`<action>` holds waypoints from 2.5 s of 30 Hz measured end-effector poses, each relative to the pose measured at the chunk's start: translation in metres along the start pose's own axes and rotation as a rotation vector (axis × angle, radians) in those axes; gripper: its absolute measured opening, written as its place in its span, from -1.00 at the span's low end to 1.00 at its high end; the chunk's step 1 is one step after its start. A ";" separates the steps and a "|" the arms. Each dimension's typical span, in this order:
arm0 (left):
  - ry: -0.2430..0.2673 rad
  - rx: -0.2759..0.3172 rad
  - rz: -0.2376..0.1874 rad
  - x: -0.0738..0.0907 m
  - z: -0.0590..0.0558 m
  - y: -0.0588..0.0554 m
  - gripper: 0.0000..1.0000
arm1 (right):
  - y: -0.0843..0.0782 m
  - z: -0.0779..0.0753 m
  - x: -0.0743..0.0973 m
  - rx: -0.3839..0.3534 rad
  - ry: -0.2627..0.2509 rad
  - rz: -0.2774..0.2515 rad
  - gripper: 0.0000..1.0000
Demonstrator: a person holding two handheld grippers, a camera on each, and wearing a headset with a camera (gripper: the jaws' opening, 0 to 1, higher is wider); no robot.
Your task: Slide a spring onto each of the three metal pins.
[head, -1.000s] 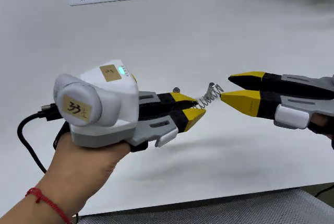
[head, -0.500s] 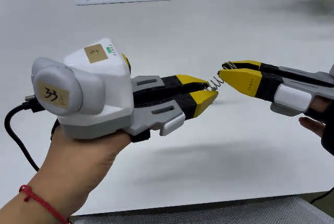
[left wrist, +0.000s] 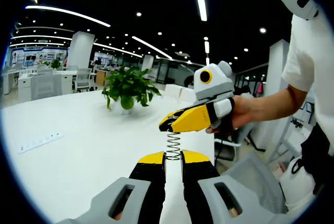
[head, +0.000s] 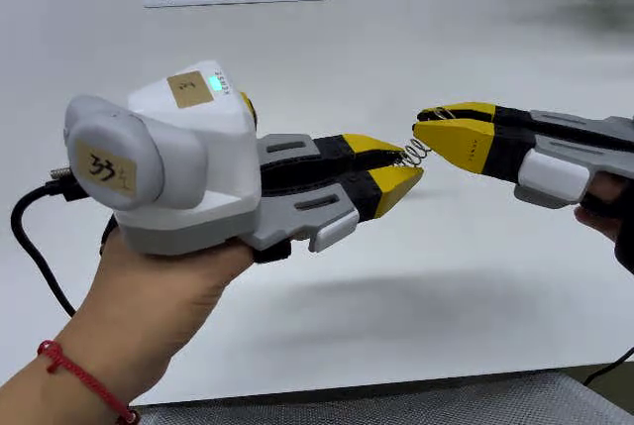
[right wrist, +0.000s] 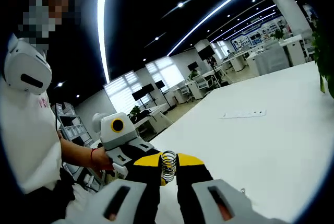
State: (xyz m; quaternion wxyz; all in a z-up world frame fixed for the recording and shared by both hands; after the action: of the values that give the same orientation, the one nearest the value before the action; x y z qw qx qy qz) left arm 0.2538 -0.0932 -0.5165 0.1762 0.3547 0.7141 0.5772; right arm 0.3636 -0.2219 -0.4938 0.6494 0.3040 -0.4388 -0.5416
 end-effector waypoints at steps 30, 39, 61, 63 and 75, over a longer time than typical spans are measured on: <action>-0.034 -0.077 0.055 -0.006 -0.012 0.003 -0.77 | 0.013 0.011 0.007 0.263 0.005 0.090 -0.78; -0.041 -0.078 0.066 -0.005 -0.012 0.005 -0.79 | 0.016 0.012 0.007 0.308 0.018 0.119 -0.77; -0.105 -0.131 0.156 -0.012 -0.015 0.000 -0.80 | 0.038 0.031 -0.005 0.871 0.253 0.564 -0.55; -0.111 -0.132 0.162 -0.013 -0.015 -0.001 -0.80 | 0.036 0.033 -0.006 0.920 0.271 0.600 -0.57; -0.135 -0.143 0.174 -0.021 -0.016 0.000 -0.80 | 0.038 0.032 -0.009 1.023 0.319 0.707 -0.71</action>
State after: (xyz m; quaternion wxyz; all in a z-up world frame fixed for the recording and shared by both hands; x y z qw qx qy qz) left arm 0.2574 -0.1195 -0.5154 0.1980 0.4401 0.6241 0.6145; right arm 0.3516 -0.2019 -0.4488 0.6190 0.4892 -0.6134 0.0347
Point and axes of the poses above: the centre of the closed fingertips' face, and the gripper's own axes: x roughly backward along the fingers, z roughly to its left, y roughly out of its top, the point moved 10 cm from there along x, roughly backward along the fingers, and after that the axes turned 14 degrees about -y, right-handed, at the moved point
